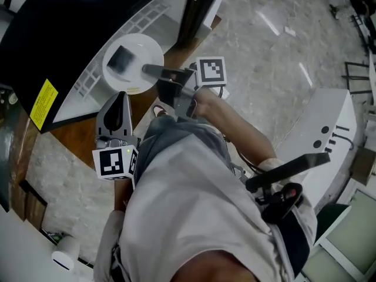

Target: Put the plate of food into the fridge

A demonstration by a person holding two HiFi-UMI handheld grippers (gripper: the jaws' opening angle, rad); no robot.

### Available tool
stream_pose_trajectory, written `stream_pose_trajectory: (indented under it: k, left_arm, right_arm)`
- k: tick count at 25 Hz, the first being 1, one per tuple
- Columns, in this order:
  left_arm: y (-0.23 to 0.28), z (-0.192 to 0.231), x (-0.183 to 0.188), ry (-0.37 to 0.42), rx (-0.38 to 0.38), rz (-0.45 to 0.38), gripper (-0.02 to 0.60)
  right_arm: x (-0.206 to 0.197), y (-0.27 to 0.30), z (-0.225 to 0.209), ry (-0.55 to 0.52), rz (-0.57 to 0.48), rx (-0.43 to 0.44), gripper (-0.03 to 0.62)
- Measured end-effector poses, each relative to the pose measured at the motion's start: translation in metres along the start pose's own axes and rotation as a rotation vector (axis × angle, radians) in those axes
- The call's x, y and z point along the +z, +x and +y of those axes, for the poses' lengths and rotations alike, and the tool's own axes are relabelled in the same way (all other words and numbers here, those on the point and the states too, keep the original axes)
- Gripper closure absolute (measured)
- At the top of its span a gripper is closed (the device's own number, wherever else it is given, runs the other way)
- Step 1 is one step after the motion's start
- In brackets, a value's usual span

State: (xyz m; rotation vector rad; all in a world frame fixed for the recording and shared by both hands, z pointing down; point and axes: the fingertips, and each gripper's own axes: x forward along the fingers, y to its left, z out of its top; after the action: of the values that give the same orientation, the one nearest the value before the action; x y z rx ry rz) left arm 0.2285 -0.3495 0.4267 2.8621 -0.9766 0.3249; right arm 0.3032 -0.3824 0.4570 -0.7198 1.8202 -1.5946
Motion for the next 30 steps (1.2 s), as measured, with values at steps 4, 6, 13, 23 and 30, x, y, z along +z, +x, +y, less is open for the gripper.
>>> stream_pose_trajectory:
  k: [4,6,13,23,30]
  left_arm:
    - [-0.001,-0.01,0.015,0.011,0.024,-0.014,0.563]
    - [-0.007,-0.022,0.024,0.016,0.04,-0.019,0.563]
    - [0.02,-0.034,0.026,0.054,0.111,0.008,0.563]
    - [0.047,0.006,0.016,-0.022,0.247,0.028,0.563]
    - [0.054,-0.019,0.02,0.003,0.126,0.048,0.563]
  right_arm:
    - [0.002,0.02,0.009,0.055,0.064,0.013,0.557]
    - [-0.003,0.024,0.02,0.082,0.087,0.002,0.557]
    - [0.005,0.043,0.023,0.093,0.16,-0.042,0.557]
    - [0.018,0.063,0.03,0.088,0.227,-0.007,0.556]
    - [0.026,0.066,0.026,0.077,0.253,-0.017,0.395]
